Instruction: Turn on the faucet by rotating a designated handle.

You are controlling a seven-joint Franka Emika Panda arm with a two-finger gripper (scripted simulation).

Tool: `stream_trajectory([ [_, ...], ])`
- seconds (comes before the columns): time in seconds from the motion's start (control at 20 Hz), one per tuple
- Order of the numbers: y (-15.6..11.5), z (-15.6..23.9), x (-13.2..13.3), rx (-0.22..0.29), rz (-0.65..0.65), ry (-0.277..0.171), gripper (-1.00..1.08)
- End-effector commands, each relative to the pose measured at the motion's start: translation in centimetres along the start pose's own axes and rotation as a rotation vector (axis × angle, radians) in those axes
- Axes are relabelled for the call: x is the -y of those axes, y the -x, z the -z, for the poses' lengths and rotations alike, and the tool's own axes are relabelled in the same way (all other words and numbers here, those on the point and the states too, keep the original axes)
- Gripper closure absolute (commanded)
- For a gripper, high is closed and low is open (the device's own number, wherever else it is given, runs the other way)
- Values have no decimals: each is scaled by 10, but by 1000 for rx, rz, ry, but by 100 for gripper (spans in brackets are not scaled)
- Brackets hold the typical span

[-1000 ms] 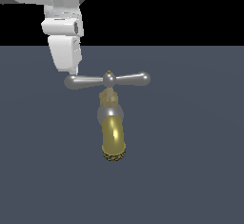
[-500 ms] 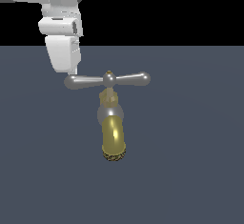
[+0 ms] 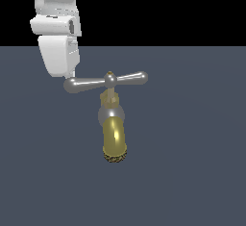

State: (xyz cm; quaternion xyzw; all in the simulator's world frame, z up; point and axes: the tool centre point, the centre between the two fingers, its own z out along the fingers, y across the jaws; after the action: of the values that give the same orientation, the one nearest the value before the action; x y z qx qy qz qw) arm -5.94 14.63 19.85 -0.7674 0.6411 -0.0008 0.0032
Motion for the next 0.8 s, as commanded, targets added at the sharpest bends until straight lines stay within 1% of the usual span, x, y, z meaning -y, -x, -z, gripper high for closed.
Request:
stream_trajectory([
  [0.0, 0, 0, -11, -3, -1, 6, 108],
  [0.65, 4, 0, -48, -3, -1, 6, 108],
  [0.75, 4, 1, -44, -1, 0, 2, 108],
])
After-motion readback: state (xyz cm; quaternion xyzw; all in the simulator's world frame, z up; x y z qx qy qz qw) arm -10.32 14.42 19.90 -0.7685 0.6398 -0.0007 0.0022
